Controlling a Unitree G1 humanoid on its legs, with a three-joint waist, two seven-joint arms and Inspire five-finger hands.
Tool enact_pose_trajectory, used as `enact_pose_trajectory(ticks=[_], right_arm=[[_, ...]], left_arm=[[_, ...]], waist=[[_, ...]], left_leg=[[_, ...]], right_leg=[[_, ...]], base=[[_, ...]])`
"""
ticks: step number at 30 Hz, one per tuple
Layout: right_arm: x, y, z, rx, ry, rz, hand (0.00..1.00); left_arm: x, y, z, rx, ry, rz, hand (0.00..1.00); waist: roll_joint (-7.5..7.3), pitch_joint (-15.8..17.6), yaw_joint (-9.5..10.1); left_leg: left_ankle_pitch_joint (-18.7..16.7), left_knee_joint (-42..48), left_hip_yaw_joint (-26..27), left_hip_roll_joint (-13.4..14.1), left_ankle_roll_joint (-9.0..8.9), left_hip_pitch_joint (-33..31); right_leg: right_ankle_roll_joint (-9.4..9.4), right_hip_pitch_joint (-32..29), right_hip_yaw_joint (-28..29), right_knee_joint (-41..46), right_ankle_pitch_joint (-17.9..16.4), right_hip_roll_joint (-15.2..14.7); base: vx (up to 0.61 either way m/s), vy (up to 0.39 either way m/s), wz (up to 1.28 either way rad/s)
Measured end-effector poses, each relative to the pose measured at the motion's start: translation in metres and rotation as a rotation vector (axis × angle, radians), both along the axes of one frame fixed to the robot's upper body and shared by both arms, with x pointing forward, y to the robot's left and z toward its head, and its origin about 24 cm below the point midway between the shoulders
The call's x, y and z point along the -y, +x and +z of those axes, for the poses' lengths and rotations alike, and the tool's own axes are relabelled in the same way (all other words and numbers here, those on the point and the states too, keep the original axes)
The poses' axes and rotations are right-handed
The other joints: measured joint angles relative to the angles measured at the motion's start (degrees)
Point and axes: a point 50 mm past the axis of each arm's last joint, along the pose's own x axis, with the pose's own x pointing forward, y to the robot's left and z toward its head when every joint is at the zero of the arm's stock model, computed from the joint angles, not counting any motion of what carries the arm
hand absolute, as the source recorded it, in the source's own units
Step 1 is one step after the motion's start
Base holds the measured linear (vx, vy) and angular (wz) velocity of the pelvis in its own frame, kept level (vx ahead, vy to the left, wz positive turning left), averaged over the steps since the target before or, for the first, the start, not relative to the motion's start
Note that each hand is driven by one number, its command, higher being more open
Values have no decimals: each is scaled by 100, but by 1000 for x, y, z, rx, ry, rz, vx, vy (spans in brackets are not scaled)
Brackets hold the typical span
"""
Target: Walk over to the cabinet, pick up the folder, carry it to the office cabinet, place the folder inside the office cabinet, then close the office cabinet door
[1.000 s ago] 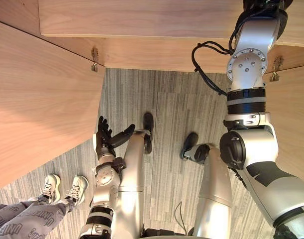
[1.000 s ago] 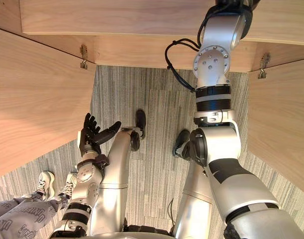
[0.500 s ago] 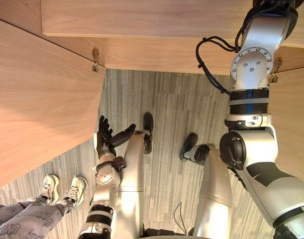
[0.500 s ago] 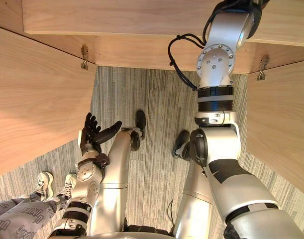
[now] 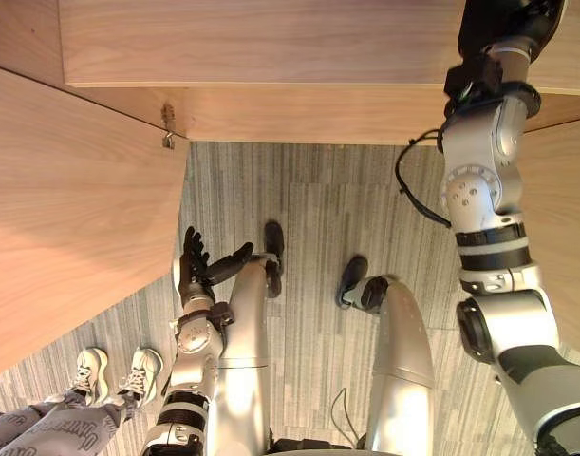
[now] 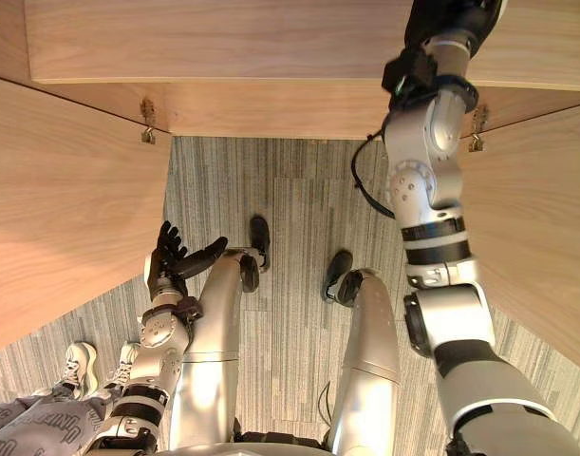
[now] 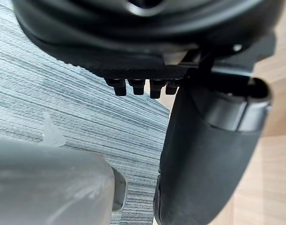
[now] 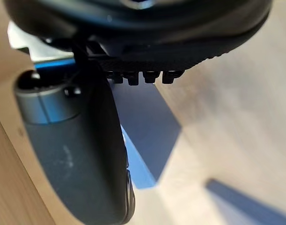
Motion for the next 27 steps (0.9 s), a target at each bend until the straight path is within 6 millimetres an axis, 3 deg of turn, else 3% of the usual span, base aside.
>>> enact_pose_trajectory(ticks=[1, 6, 10, 11, 16, 24, 27], right_arm=[[0, -1, -3, -5, -75, -18, 100], [-6, -9, -21, -6, -807, -169, 100], [-12, -6, -36, 8, -1155, -299, 100], [-12, -6, -38, 20, -1216, -345, 0], [-11, -6, -37, 52, -1290, -429, 0], [-17, -25, -41, 85, -1001, -208, 0], [-16, -26, -36, 105, -925, -216, 0]], left_arm=[[-1, -2, -2, -5, 1, 1, 100], [-10, -9, -7, -15, -2, 2, 100], [-13, -11, -10, -24, -22, 2, 100], [-13, -11, -10, -24, -22, 0, 100], [-12, -11, -12, -41, -23, -9, 100], [-10, -12, -13, -40, -14, -40, 100], [-9, -12, -13, -36, -3, -38, 100]], waist=[[-19, -10, -19], [-137, -73, -115], [-233, -126, -108], [-244, -132, -93], [-247, -134, -72], [-298, -162, -6], [-298, -162, 0]], left_leg=[[0, -20, 19, 5, 0, 11], [6, -113, 72, 65, 9, 72], [7, -155, 75, 90, 11, 121], [8, -162, 72, 90, 13, 121], [13, -236, 87, 85, 22, 217], [21, -351, 113, 67, 32, 294], [21, -356, 115, 57, 32, 296]], right_leg=[[6, 0, 9, -11, 4, 0], [11, 31, 22, -130, 64, 50], [11, 93, -2, -199, 67, 76], [13, 104, -15, -213, 69, 76], [30, 233, -46, -313, 79, 74], [30, 297, -57, -402, 78, 68], [30, 297, -56, -400, 78, 58]], base=[[0, 0, 0], [-16, -6, -7], [0, 0, 0], [0, 0, 0], [0, 0, 0], [-2, -2, 0], [-13, 0, 1]])
